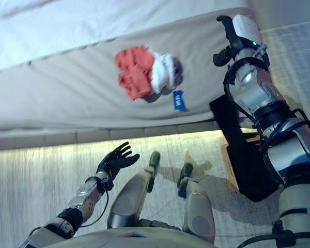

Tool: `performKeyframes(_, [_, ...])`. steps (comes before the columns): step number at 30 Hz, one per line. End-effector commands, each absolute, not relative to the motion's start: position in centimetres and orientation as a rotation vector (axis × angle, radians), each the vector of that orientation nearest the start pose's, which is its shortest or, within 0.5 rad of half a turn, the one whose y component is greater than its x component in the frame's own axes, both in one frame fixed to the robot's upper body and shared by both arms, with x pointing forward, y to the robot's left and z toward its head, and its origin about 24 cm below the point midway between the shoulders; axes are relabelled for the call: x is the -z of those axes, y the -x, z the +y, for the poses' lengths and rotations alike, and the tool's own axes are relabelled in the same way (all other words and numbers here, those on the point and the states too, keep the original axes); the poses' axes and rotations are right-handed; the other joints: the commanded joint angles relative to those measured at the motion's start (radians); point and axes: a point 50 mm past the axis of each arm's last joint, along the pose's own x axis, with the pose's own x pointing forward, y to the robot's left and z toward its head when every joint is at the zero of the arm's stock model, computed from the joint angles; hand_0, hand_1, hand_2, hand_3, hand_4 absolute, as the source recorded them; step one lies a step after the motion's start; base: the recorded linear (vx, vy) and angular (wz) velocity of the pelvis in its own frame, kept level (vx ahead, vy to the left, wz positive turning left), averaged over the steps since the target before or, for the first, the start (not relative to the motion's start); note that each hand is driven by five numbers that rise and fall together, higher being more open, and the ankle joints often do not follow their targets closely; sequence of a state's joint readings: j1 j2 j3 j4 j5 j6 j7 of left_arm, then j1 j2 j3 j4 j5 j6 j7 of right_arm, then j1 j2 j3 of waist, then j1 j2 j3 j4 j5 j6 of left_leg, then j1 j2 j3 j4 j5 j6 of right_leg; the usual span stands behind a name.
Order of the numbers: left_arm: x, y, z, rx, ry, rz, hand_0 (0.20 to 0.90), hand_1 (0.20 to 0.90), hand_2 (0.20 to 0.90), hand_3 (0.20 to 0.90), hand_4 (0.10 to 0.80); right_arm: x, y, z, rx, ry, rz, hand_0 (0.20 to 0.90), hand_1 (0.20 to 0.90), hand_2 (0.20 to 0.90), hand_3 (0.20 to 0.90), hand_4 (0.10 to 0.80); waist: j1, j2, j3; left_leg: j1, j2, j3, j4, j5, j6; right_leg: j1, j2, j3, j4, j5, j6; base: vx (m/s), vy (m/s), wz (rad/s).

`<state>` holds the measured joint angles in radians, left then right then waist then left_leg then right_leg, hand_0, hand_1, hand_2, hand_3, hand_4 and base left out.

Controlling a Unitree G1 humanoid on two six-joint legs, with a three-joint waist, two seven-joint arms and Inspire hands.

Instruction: Pick up the clothes from the bed and place them into the basket

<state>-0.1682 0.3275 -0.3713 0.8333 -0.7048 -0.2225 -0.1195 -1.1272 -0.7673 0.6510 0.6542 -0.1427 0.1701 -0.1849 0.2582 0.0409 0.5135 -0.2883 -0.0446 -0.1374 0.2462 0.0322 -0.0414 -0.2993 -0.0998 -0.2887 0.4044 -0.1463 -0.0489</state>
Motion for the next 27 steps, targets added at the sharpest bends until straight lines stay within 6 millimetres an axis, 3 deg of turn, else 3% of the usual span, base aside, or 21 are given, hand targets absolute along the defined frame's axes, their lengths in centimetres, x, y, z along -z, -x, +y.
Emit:
performKeyframes(1, [7.0,-22.4,20.0,0.12,0.173,0.434,0.9,0.9,0.9,0.9,0.8,-29.0,-39.3,-17.8,0.168,1.28,-0.436,0.9,0.9,0.9,0.9,0.8,0.013,-0.018,-0.046,-0.076,-0.072,-0.029,0.096,-0.037,0.037,0.036,0.038,-0.064,0.065,-0.048,-0.018,0.048,0.009,0.45])
performKeyframes(7, [5.5,-22.6,20.0,0.18,0.205,0.35,0.9,0.9,0.9,0.9,0.8,-29.9,-40.0,-16.7,0.184,1.3,-0.393,0.9,0.9,0.9,0.9,0.8,0.073,-0.011,0.006,-0.194,-0.101,-0.04,0.189,-0.057,0.053,-0.068,0.011,-0.105,0.203,-0.083,-0.032,-0.015,0.02,0.38])
performKeyframes(13, [4.3,-22.2,19.5,0.231,0.271,0.29,0.9,0.9,0.9,0.9,0.8,-30.0,-40.5,-17.8,0.224,1.328,-0.292,0.9,0.9,0.9,0.9,0.8,0.108,-0.001,0.006,-0.323,-0.121,-0.035,0.277,-0.074,0.065,-0.187,-0.02,-0.13,0.32,-0.103,-0.029,-0.031,0.038,0.23])
performKeyframes(19, [3.5,-22.2,18.9,0.248,0.326,0.244,0.9,0.9,0.9,0.9,0.8,-29.9,-41.1,-20.4,0.293,1.397,-0.139,0.9,0.9,0.9,0.9,0.8,0.119,0.012,0.006,-0.407,-0.125,-0.039,0.324,-0.081,0.075,-0.273,-0.027,-0.119,0.378,-0.113,-0.029,-0.03,0.039,0.04])
performKeyframes(24, [3.3,-21.9,19.0,0.245,0.379,0.225,0.9,0.9,0.9,0.9,0.8,-31.8,-40.6,-24.4,0.492,1.482,-0.034,0.9,0.9,0.9,0.9,0.8,0.129,0.038,0.006,-0.471,-0.133,-0.03,0.359,-0.086,0.08,-0.347,-0.036,-0.113,0.419,-0.116,-0.028,-0.04,0.003,0.07])
performKeyframes(27, [3.7,-21.3,19.3,0.243,0.384,0.245,0.9,0.9,0.9,0.9,0.8,-32.3,-40.3,-25.4,0.524,1.465,-0.03,0.9,0.9,0.9,0.9,0.8,0.129,0.045,0.006,-0.482,-0.134,-0.029,0.367,-0.087,0.082,-0.364,-0.036,-0.106,0.426,-0.114,-0.025,-0.007,0.003,0.06])
